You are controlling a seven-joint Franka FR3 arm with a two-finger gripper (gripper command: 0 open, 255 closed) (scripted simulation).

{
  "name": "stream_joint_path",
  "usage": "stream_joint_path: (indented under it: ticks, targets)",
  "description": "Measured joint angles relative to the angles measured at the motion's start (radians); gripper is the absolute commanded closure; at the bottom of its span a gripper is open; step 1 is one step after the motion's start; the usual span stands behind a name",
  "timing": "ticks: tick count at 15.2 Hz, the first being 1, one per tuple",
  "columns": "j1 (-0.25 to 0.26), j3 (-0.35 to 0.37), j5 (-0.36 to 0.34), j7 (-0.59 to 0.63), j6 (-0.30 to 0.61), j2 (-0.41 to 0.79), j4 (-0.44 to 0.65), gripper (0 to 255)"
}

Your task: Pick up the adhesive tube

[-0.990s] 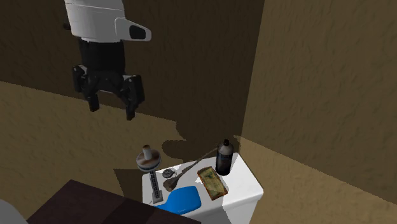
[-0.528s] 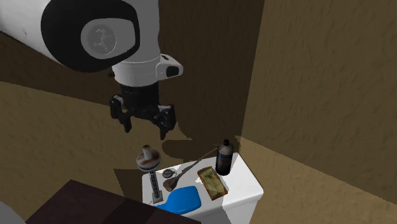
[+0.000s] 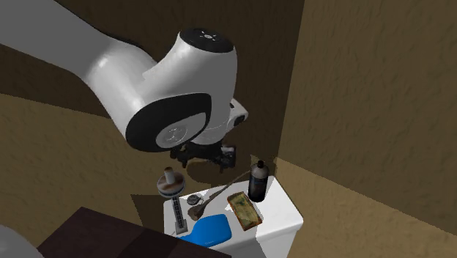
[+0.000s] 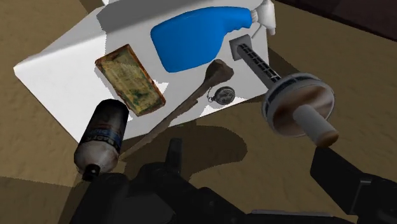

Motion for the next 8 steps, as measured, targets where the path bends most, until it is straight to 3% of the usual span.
stream_joint_path:
  ticks: [2, 4, 6, 8]
  targets:
    - [0.112, -0.135, 0.080, -0.130, 0.115, 0.088, 0.017, 0]
    - [0.268, -0.299, 0.188, -0.276, 0.198, 0.149, 0.048, 0]
    - [0.489, -0.518, 0.321, -0.442, 0.265, 0.191, 0.093, 0]
    - [0.743, -0.770, 0.430, -0.592, 0.320, 0.188, 0.146, 0]
